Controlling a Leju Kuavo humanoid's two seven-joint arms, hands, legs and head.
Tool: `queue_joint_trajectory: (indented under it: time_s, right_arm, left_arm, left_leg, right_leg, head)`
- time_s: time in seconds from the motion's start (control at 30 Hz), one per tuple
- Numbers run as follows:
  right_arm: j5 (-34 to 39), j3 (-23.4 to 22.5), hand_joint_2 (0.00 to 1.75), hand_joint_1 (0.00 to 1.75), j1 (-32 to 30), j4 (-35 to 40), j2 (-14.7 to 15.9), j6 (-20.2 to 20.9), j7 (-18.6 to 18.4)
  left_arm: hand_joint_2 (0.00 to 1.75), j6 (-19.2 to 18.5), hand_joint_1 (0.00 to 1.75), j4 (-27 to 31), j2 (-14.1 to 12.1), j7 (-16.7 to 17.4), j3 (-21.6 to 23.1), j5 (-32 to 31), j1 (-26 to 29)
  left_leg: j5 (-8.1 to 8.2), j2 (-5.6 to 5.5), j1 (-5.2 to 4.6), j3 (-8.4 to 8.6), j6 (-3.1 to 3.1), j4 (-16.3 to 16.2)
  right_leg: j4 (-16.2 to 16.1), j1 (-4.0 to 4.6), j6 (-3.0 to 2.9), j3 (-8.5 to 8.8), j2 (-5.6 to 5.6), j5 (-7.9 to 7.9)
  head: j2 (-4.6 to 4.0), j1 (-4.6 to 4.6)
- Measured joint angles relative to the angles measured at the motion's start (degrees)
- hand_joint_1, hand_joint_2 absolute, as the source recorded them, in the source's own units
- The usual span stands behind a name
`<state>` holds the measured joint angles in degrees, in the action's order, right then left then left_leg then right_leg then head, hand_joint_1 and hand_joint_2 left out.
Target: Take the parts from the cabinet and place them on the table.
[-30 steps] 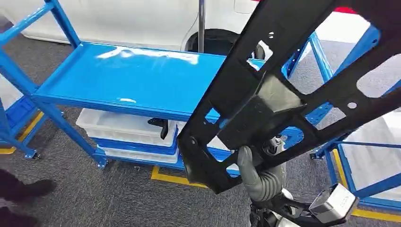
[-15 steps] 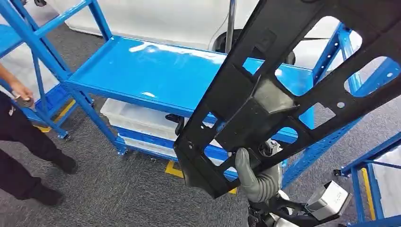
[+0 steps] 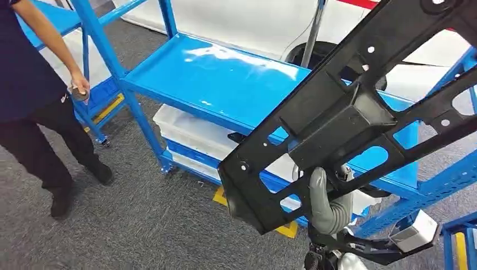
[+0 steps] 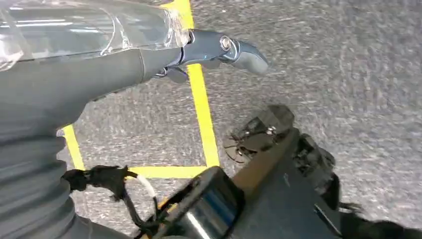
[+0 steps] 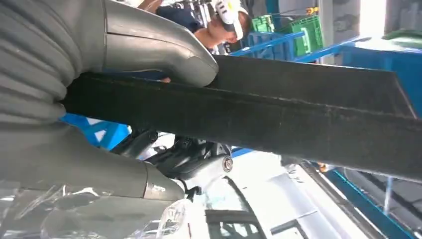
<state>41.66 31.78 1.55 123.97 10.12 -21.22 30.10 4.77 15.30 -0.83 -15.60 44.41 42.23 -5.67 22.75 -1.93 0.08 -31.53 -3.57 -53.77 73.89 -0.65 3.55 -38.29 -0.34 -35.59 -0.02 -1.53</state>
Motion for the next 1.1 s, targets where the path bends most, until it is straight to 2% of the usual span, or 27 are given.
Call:
queue_joint_trajectory:
  time_s: [0.03, 0.1, 0.13, 0.17, 0.23, 0.3, 0.33, 0.37, 0.4, 0.47, 0.5, 0.53, 0.57, 0.6, 0.63, 0.67, 0.7, 0.8, 0.83, 0.87, 0.9, 0.93, 0.97, 1.0, 1.03, 1.07, 1.1]
  right_arm:
    - [0.0, -0.3, 1.75, 1.75, -0.1, 0.0, 0.1, 0.0, 0.0]
    - [0.2, -1.0, 1.75, 1.75, -0.1, 0.1, 0.1, -0.4, 0.2]
    - [0.4, -1.3, 1.75, 1.75, -0.2, 0.2, 0.2, -0.8, 0.4]
    - [0.5, -1.7, 1.75, 1.75, -0.3, 0.3, 0.4, -1.3, 0.6]
    - [1.2, -2.8, 1.75, 1.75, -0.7, 0.5, 0.5, -2.4, 0.7]
    - [1.7, -4.0, 1.75, 1.75, -0.9, 1.0, 0.8, -3.6, 0.7]
    - [1.7, -4.7, 1.75, 1.75, -0.9, 1.6, 1.0, -4.5, 0.6]
    - [1.6, -5.6, 1.75, 1.75, -1.0, 2.2, 1.4, -5.2, 0.3]
    - [1.4, -6.2, 1.75, 1.75, -1.1, 2.8, 1.5, -6.0, 0.1]
    - [0.5, -7.2, 1.75, 1.75, -1.2, 4.0, 2.1, -7.7, -1.4]
    - [0.1, -7.5, 1.75, 1.75, -1.2, 4.5, 2.4, -8.4, -1.9]
    - [-0.3, -7.9, 1.75, 1.75, -1.1, 5.0, 2.5, -9.0, -2.5]
    - [-0.7, -8.2, 1.75, 1.75, -0.9, 5.4, 2.6, -9.6, -2.9]
    - [-1.0, -8.3, 1.75, 1.75, -0.7, 5.9, 2.8, -10.1, -3.1]
    - [-1.2, -8.6, 1.75, 1.75, -0.5, 6.5, 3.0, -10.3, -3.3]
    - [-1.4, -8.9, 1.75, 1.75, -0.5, 7.1, 3.1, -10.6, -3.5]
    - [-1.5, -9.2, 1.75, 1.75, -0.5, 7.4, 3.5, -10.8, -3.6]
    - [-1.5, -9.6, 1.75, 1.75, -0.4, 8.3, 3.9, -11.0, -3.7]
    - [-1.5, -9.8, 1.75, 1.75, -0.4, 8.7, 4.2, -11.0, -3.7]
    - [-1.5, -10.0, 1.75, 1.75, -0.2, 8.9, 4.3, -11.0, -3.7]
    - [-1.6, -10.2, 1.75, 1.75, -0.2, 9.1, 4.5, -11.1, -3.7]
    - [-1.6, -10.3, 1.75, 1.75, -0.3, 9.3, 4.8, -11.1, -3.7]
    - [-1.5, -10.4, 1.75, 1.75, -0.3, 9.4, 4.9, -11.2, -3.8]
    - [-1.5, -10.5, 1.75, 1.75, -0.4, 9.4, 5.0, -11.2, -3.8]
    - [-1.5, -10.5, 1.75, 1.75, -0.4, 9.4, 5.2, -11.2, -3.8]
    - [-1.5, -10.5, 1.75, 1.75, -0.4, 9.4, 5.3, -11.2, -3.8]
    - [-1.5, -10.6, 1.75, 1.75, -0.4, 9.5, 5.4, -11.2, -3.8]
  left_arm:
    - [1.75, 0.0, 0.00, 0.0, 0.0, 0.3, 0.0, 0.0, 0.1]
    - [1.75, 0.0, 0.00, 0.0, 0.0, 0.3, 0.0, 0.2, 0.1]
    - [1.75, 0.0, 0.00, 0.0, 0.1, 0.3, 0.0, 0.5, 0.0]
    - [1.75, 0.0, 0.00, 0.0, 0.2, 0.1, 0.0, 1.0, 0.0]
    - [1.75, -0.1, 0.00, 0.0, 0.4, 0.0, 0.0, 1.6, 0.0]
    - [1.75, -0.1, 0.00, 0.0, 0.6, 0.7, 0.0, 1.9, 0.4]
    - [1.75, -0.1, 0.00, -0.1, 0.8, 1.0, 0.0, 1.8, 0.6]
    - [1.75, -0.1, 0.00, -0.1, 1.2, 1.3, 0.0, 1.8, 0.6]
    - [1.75, -0.1, 0.00, -0.1, 1.4, 1.3, 0.0, 2.0, 0.5]
    - [1.75, 0.0, 0.00, -0.1, 1.8, 1.4, -0.1, 2.0, -0.1]
    - [1.75, 0.0, 0.00, -0.1, 1.9, 1.6, -0.1, 2.1, -0.1]
    - [1.75, 0.0, 0.00, -0.1, 2.1, 1.7, -0.2, 2.2, -0.2]
    - [1.75, 0.0, 0.00, -0.1, 2.3, 1.8, -0.2, 2.1, -0.1]
    - [1.75, 0.0, 0.00, -0.1, 2.5, 1.9, -0.2, 2.0, -0.1]
    - [1.75, 0.0, 0.00, -0.1, 2.6, 1.9, -0.2, 1.8, 0.1]
    - [1.75, 0.0, 0.00, -0.1, 2.6, 1.7, -0.2, 1.8, 0.1]
    - [1.75, 0.0, 0.00, -0.1, 2.8, 1.5, -0.1, 1.8, 0.0]
    - [1.75, 0.0, 0.00, -0.1, 3.0, 0.8, -0.1, 1.8, 0.2]
    - [1.75, 0.0, 0.00, -0.1, 3.2, 0.5, 0.0, 1.8, 0.2]
    - [1.75, 0.0, 0.00, -0.1, 3.2, 0.3, 0.0, 1.8, 0.3]
    - [1.75, 0.1, 0.00, -0.1, 3.2, 0.3, 0.0, 1.8, 0.2]
    - [1.75, 0.0, 0.00, -0.1, 3.3, 0.3, 0.0, 1.8, 0.0]
    - [1.75, 0.0, 0.00, -0.1, 3.5, 0.3, 0.0, 1.8, 0.0]
    - [1.75, 0.0, 0.00, -0.1, 3.6, 0.3, 0.0, 1.8, 0.0]
    - [1.75, 0.0, 0.00, -0.1, 3.7, 0.3, 0.0, 1.8, 0.1]
    - [1.75, 0.0, 0.00, -0.1, 3.7, 0.3, 0.0, 1.8, 0.2]
    - [1.75, 0.0, 0.00, -0.1, 3.7, 0.3, 0.0, 1.8, 0.2]
  left_leg:
    - [0.00, -0.75, 0.01, 0.07, 0.00, -0.1]
    - [0.03, -2.33, 0.09, 0.31, 0.08, -0.2]
    - [0.15, -3.05, 0.13, 0.35, 0.25, -0.3]
    - [0.25, -3.67, -0.14, 0.11, 0.54, -0.6]
    - [0.14, -4.79, -0.04, -0.58, 1.18, -0.7]
    - [-0.13, -6.05, 0.20, -0.84, 2.05, -0.5]
    - [0.40, -4.86, 0.35, -1.09, 2.15, -1.2]
    - [1.95, -1.99, -0.10, -2.07, 2.46, -3.5]
    - [4.16, -0.47, 0.05, -4.07, 2.77, -7.6]
    - [8.34, 0.76, 0.26, -8.91, 3.18, -17.9]
    - [8.74, 0.89, 0.27, -10.04, 3.21, -20.3]
    - [8.02, 0.96, 0.27, -9.75, 3.16, -19.8]
    - [6.23, 1.09, 0.26, -8.11, 3.07, -16.9]
    - [3.83, 1.47, 0.22, -5.42, 2.82, -11.9]
    - [1.33, 2.78, -0.01, -2.18, 2.29, -5.8]
    - [0.90, 6.28, -0.64, -0.03, 1.41, -1.3]
    - [0.97, 6.41, -1.19, 0.14, 1.00, -0.8]
    - [0.82, 4.46, -1.30, -0.52, 0.39, -0.8]
    - [0.25, 3.71, -0.51, 0.06, -0.17, 0.1]
    - [0.07, 3.10, -0.49, 0.19, -0.40, 0.3]
    - [-0.02, 2.65, -0.37, 0.15, -0.67, 0.3]
    - [-0.05, 1.94, -0.34, 0.09, -0.76, 0.3]
    - [-0.02, 1.23, -0.36, 0.05, -0.80, 0.3]
    - [-0.03, 0.40, -0.35, 0.00, -0.80, 0.2]
    - [-0.03, -0.32, -0.27, 0.06, -0.78, 0.2]
    - [-0.03, -1.06, -0.17, 0.13, -0.73, 0.1]
    - [-0.01, -1.84, 0.00, 0.23, -0.63, 0.0]
  right_leg:
    - [-1.3, -0.01, -0.01, 0.35, 0.04, 1.50]
    - [-10.6, -0.18, -0.17, 4.38, 0.72, 7.01]
    - [-16.1, -0.43, -0.22, 6.88, 2.74, 9.66]
    - [-18.8, -0.60, -0.43, 7.95, 5.62, 9.59]
    - [-19.2, -0.45, -0.72, 7.90, 4.59, 9.41]
    - [-19.2, -0.31, -1.63, 7.90, 3.28, 9.64]
    - [-19.6, -0.65, -2.00, 8.09, 2.44, 9.86]
    - [-19.6, -0.66, -2.31, 8.18, 1.88, 9.78]
    - [-19.6, -0.58, -2.55, 8.21, 1.11, 9.71]
    - [-19.5, -0.29, -2.70, 8.23, -0.66, 9.57]
    - [-19.5, -0.22, -2.74, 8.29, -1.37, 9.52]
    - [-19.5, -0.19, -2.73, 8.40, -2.03, 9.42]
    - [-19.5, -0.14, -2.68, 8.55, -2.56, 9.29]
    - [-19.5, -0.09, -2.61, 8.80, -3.07, 9.17]
    - [-19.6, 0.05, -2.52, 9.12, -3.56, 8.99]
    - [-19.6, 0.09, -2.30, 9.35, -4.09, 8.79]
    - [-19.4, 0.58, -1.95, 9.26, -4.46, 8.58]
    - [-19.8, 0.53, -1.34, 9.59, -6.25, 8.54]
    - [-19.6, 0.64, -0.95, 9.56, -6.48, 7.98]
    - [-18.1, 0.31, -0.70, 9.26, -3.57, 6.81]
    - [-14.4, 0.15, -0.63, 7.69, -1.48, 4.62]
    - [-9.7, 0.09, -0.42, 5.48, -0.46, 2.37]
    - [-4.6, 0.07, -0.27, 2.96, -0.07, 0.22]
    - [-0.9, 0.04, -0.11, 0.98, -0.01, -0.70]
    - [-0.7, -0.04, 0.03, 0.63, -0.01, 0.11]
    - [-3.3, -0.14, 0.17, 1.68, 0.01, 2.13]
    - [-8.0, -0.35, 0.35, 3.77, 0.22, 4.93]
  head:
    - [0.00, 0.00]
    - [0.00, 0.00]
    - [0.00, 0.00]
    - [0.00, 0.00]
    - [0.00, 0.07]
    - [0.00, 0.04]
    - [0.00, 0.02]
    - [0.00, 0.35]
    - [0.00, 0.48]
    - [0.00, 0.48]
    - [0.00, 0.50]
    - [0.00, 0.50]
    - [0.00, 0.50]
    - [0.00, 0.50]
    - [0.00, 0.52]
    - [0.00, 0.50]
    - [0.00, 0.50]
    - [0.00, 0.50]
    - [0.00, 0.50]
    - [0.00, 0.35]
    - [0.00, 0.39]
    - [0.00, 0.13]
    - [0.00, 0.13]
    - [0.00, 0.11]
    - [0.00, 0.11]
    - [0.00, 0.11]
    - [0.00, 0.11]
